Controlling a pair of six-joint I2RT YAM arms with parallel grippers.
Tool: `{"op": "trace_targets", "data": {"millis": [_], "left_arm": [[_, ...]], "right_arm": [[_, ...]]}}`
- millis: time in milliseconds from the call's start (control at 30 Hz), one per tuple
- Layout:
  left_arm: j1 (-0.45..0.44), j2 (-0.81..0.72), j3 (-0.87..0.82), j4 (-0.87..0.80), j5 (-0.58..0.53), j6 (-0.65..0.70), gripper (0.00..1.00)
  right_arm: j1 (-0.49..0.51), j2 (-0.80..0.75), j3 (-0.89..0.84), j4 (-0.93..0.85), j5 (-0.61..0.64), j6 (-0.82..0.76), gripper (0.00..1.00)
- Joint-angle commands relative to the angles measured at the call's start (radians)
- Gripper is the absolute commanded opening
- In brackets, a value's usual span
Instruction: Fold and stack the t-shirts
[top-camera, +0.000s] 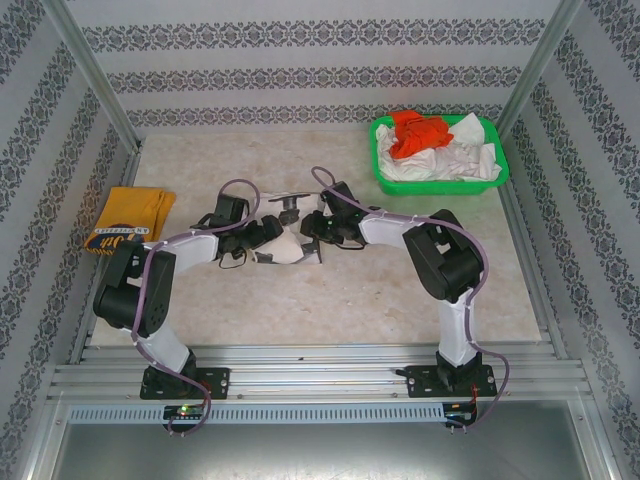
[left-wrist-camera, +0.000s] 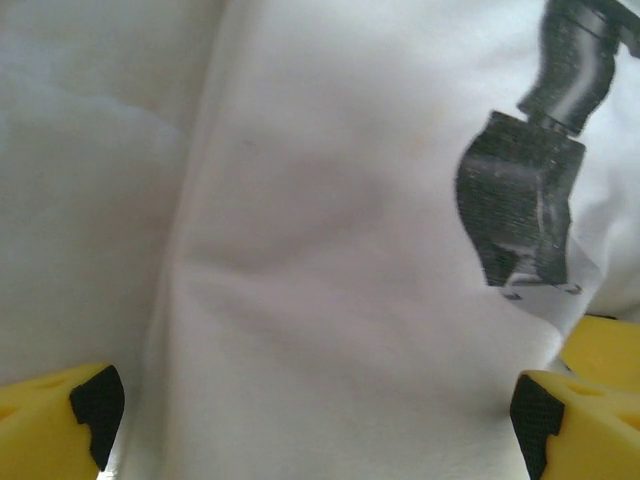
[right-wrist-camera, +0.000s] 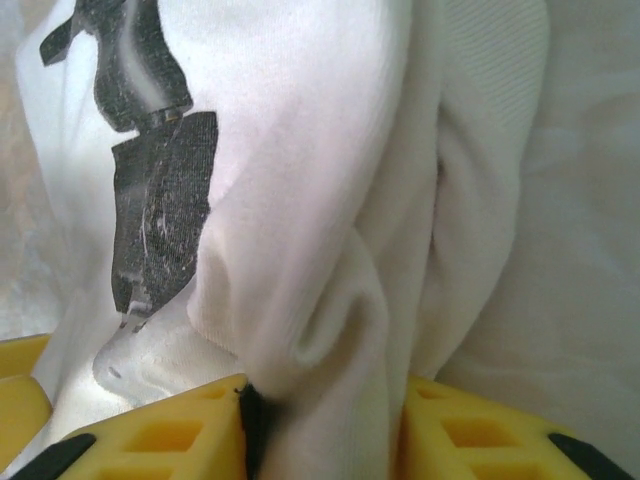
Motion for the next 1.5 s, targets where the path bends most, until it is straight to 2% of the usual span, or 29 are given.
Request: {"op": "trace_targets", "data": {"millis": [0,200,267,467,667,933,1067,1167,1467], "left_arm": [[0.003,0.012,0.028,-0.021,0.054,0.047,0.98],[0.004,0.065,0.098,-0.064,0.031,0.112,0.87],[0.004,0.078,0.119,-0.086,0.015,0.134,0.87],[0.008,0.092,0.160,-0.169,-0.061,0.186,1.00],[0.024,0.141,0.183,-0.143,-0.003,0.161,0.99],[0.024,0.207,0.204,-0.063,0.086,0.097,0.84],[0.022,0.209,0.201,-0.033,0.113,0.076,0.72],[0.019,0.192,0.200,-0.038,0.122,0.058,0.58],[0.005,0.157,0.189,-0.056,0.085,0.066,0.54]], "right_arm": [[-0.002,0.027,0.027,-0.009,-0.004,0.010,0.33],[-0.015,0.040,0.024,-0.053,0.014,-0.019,0.14],[-0.017,0.045,0.022,-0.059,0.011,-0.025,0.13],[-0.020,0.051,0.020,-0.072,0.012,-0.035,0.13],[-0.020,0.069,0.032,-0.072,-0.001,-0.034,0.13],[-0.020,0.078,0.040,-0.075,-0.007,-0.029,0.13],[-0.022,0.086,0.038,-0.076,-0.009,-0.028,0.13],[-0.021,0.090,0.041,-0.076,-0.012,-0.025,0.13],[-0.022,0.100,0.051,-0.071,-0.024,-0.015,0.13]]}}
